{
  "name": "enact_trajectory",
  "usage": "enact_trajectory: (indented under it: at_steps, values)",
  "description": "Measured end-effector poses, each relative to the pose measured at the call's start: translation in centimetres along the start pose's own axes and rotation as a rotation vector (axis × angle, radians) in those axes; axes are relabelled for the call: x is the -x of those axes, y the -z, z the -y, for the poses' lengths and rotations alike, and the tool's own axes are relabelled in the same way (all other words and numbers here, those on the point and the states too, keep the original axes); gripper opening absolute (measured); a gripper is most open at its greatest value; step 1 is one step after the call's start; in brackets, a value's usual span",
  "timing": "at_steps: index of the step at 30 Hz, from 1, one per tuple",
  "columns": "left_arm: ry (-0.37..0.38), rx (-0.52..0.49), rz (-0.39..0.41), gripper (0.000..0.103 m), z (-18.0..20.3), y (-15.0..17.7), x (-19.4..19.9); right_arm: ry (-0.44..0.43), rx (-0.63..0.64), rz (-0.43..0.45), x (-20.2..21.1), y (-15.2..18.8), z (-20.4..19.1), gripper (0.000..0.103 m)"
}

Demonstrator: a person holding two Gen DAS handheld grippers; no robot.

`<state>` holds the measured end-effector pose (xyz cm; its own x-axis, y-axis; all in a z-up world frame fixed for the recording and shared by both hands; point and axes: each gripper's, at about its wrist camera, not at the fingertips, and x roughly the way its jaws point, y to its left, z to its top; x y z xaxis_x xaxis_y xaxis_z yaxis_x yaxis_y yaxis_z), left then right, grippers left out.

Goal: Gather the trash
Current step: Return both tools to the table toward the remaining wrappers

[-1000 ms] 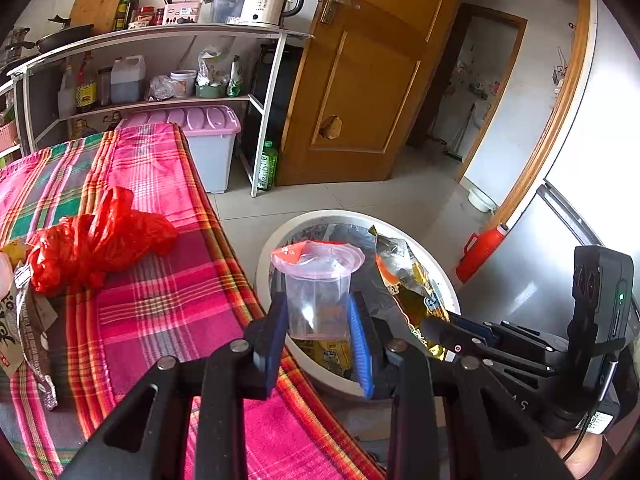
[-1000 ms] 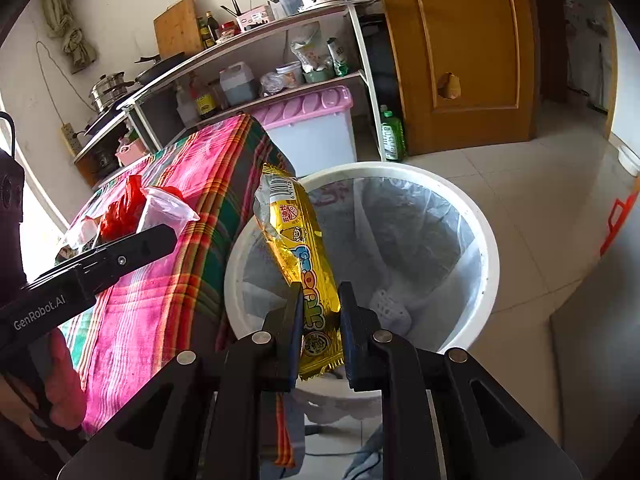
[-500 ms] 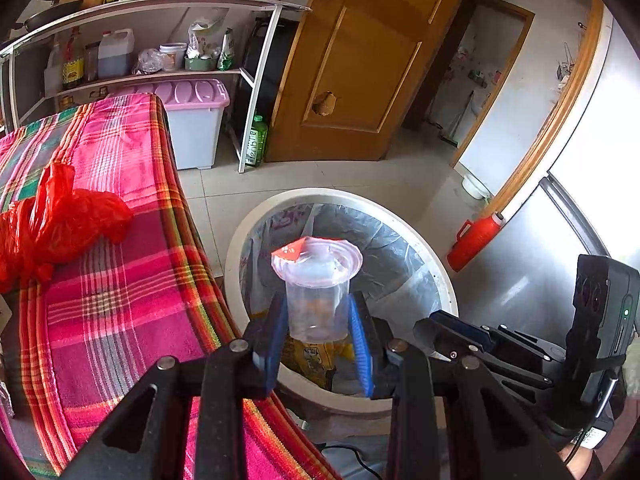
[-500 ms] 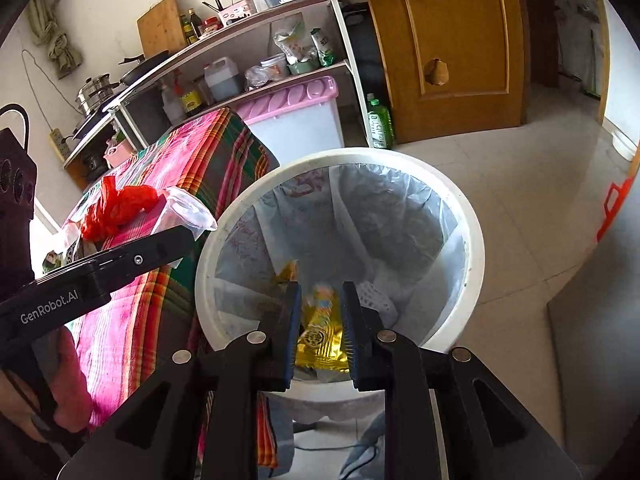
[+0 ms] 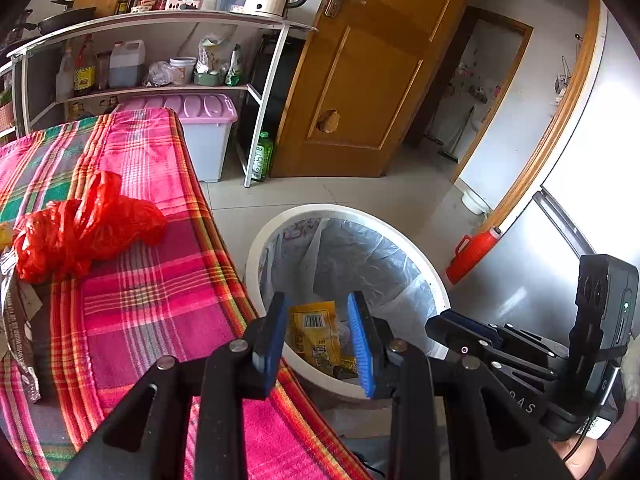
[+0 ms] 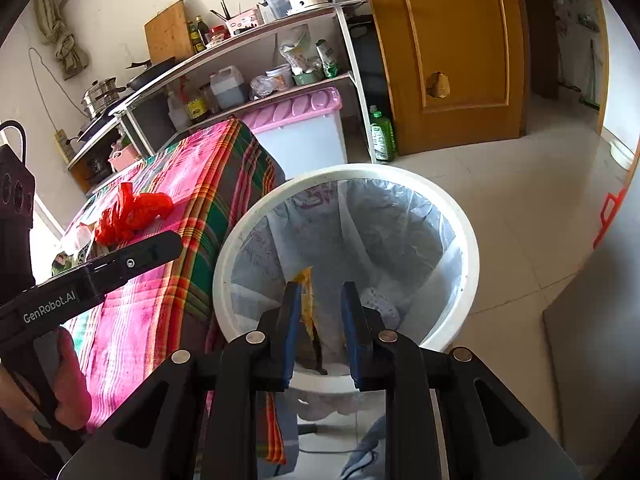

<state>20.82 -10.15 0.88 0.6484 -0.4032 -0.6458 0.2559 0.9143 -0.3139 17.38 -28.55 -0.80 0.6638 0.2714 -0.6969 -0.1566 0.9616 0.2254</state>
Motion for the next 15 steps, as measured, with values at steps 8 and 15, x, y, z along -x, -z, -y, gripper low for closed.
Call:
enact_trajectory:
  at_steps: [8,15]
  values:
    - [-0.04,0.002,0.075,0.032,-1.5,1.0,4.2,-0.043,0.06,0.036,1.5,-0.2,-3.0,0.021]
    - [-0.095,0.031,0.13,0.032,-3.9,2.0,7.8,-0.078,0.11,0.04,1.8,-0.2,-6.0,0.021]
